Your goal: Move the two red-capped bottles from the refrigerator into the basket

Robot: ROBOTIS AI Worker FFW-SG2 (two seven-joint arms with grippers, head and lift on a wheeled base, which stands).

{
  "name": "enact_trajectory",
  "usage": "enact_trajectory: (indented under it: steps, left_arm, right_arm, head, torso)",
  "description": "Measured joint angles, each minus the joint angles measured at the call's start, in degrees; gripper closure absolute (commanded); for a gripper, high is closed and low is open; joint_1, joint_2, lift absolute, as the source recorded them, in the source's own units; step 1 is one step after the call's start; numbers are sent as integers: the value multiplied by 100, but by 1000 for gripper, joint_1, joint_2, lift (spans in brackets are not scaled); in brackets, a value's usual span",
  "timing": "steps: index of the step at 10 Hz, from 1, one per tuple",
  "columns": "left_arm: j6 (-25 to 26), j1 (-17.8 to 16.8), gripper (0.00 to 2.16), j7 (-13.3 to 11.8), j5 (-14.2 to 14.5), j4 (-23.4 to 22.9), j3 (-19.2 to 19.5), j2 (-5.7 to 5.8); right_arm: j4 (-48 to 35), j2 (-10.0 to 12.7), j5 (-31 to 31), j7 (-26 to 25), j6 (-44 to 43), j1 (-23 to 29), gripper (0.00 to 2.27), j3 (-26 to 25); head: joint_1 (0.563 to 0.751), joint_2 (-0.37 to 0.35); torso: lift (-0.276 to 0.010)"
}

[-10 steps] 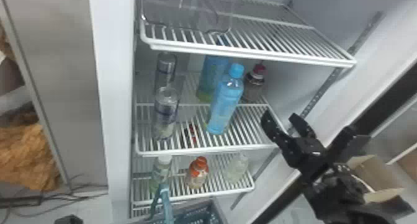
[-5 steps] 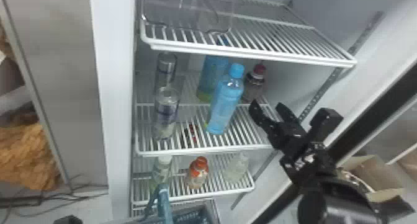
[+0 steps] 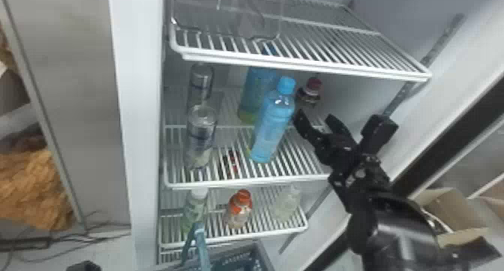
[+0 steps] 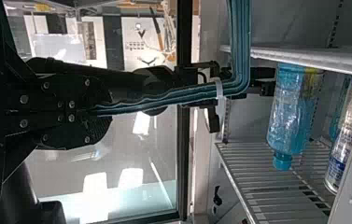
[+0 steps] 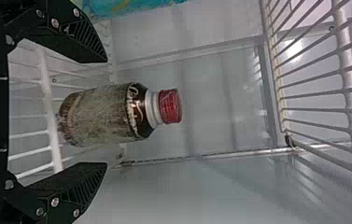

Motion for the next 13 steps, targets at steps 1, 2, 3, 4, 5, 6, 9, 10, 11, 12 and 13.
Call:
enact_trajectory:
  steps: [1,2,3,4,5,6,9,10,11,12,13]
  left_arm:
    - [0,0,1200,0,0,0,-1,0]
    - [3,5,1200,0,0,0,-1,0]
    - [4,3,1200,0,0,0,-1,-2]
    - [4,-11,1200,0,-3,0,-2,-5]
    - [2,-17,1200,0,-9,0,-2,-7]
    - [2,-18,1200,0,-11,0,-2,-8]
    - [6,-19,1200,0,-12,0,5,-10]
    - [6,-23,1200,0,-12,0,9,-10]
    - [6,-32,1200,0,-15,2,10,-10]
    - [6,-43,1200,0,-16,11,10,-10]
    - [6,-55,1200,0,-17,14,10,-10]
  right_arm:
    - [135,-28,29,-29,0,-122,222,34]
    - [273,-49,51,-48,0,-239,219,58]
    - [431,-71,68,-57,0,-375,219,93]
    - [580,-85,75,-67,0,-512,217,134]
    - [715,-95,83,-90,0,-634,217,184]
    - [845,-108,98,-123,0,-753,219,241]
    - [1004,-116,257,-248,0,-940,219,273]
    - [1072,-121,282,-268,0,-992,219,273]
    - [1186,-134,286,-273,9,-1072,231,273]
    - [1289,-149,288,-273,20,-1148,387,273]
    - [1374,-163,279,-272,34,-1221,812,273]
  head:
    - [695,-350]
    - [695,-350]
    - [695,-350]
    - [695,-350]
    - [695,-350]
    - [695,-350]
    - [695,-350]
    - [695,-350]
    - [695,-350]
    - [695,-350]
    - [695,-350]
  torso:
    - [0]
    - [0]
    - [0]
    - [0]
    - [0]
    - [0]
    - [0]
    - [0]
    - [0]
    - [0]
    - [0]
